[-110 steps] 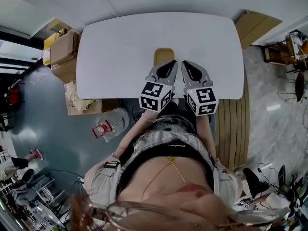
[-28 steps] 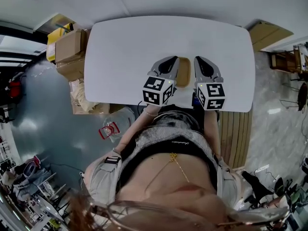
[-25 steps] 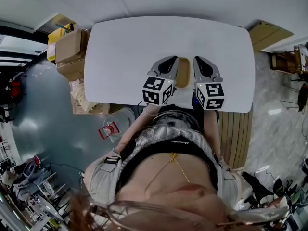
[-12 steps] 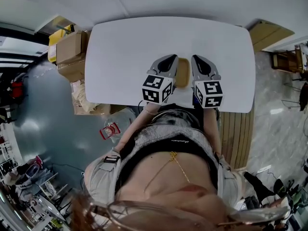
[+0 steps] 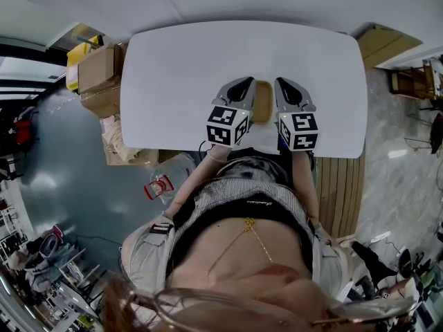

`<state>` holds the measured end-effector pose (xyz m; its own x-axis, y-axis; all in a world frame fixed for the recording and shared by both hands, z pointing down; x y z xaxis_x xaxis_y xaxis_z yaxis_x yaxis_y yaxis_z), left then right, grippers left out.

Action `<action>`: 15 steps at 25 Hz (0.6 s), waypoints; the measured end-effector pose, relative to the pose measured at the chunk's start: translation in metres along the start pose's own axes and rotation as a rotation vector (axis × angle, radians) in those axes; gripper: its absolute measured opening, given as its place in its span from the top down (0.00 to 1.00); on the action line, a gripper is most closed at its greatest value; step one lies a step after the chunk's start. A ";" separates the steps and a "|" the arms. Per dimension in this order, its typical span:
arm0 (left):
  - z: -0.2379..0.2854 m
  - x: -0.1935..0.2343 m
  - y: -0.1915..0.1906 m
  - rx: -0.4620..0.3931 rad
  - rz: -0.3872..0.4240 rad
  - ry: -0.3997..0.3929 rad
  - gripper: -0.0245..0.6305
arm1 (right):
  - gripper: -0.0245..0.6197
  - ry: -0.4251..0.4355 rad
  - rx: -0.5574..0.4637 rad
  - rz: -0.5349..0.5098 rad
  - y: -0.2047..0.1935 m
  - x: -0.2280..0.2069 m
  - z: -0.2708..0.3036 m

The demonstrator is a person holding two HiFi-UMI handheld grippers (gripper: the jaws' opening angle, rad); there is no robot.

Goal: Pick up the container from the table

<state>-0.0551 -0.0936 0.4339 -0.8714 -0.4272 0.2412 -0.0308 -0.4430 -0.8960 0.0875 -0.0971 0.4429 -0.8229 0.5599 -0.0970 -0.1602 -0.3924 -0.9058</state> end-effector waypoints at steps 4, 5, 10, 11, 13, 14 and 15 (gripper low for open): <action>0.002 0.000 -0.005 0.008 -0.005 0.002 0.96 | 0.92 -0.006 0.018 0.009 -0.007 -0.001 0.001; 0.003 0.000 -0.007 0.010 -0.006 0.002 0.96 | 0.92 -0.008 0.023 0.011 -0.010 -0.001 0.002; 0.008 0.004 -0.018 0.023 -0.009 0.007 0.96 | 0.92 -0.015 0.048 0.023 -0.025 -0.001 0.009; 0.009 0.005 -0.020 0.026 -0.008 0.007 0.96 | 0.92 -0.017 0.054 0.025 -0.028 -0.001 0.010; 0.012 0.005 -0.025 0.032 -0.006 0.008 0.96 | 0.92 -0.020 0.067 0.031 -0.034 -0.001 0.012; 0.013 0.005 -0.027 0.036 -0.005 0.009 0.96 | 0.92 -0.023 0.074 0.033 -0.038 -0.001 0.013; 0.014 0.005 -0.030 0.042 -0.004 0.009 0.96 | 0.92 -0.026 0.082 0.035 -0.041 -0.002 0.013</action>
<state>-0.0523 -0.0931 0.4674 -0.8758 -0.4182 0.2410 -0.0140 -0.4771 -0.8788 0.0882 -0.0914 0.4858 -0.8424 0.5261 -0.1165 -0.1740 -0.4702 -0.8653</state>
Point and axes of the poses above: the fingertips, and each gripper's own axes: z forward along the fingers, x to its left, y out of its top, the point moved 7 cm from there along -z, backward along the fingers, and after that the axes turned 4 degrees about y, right-handed, at the moved point
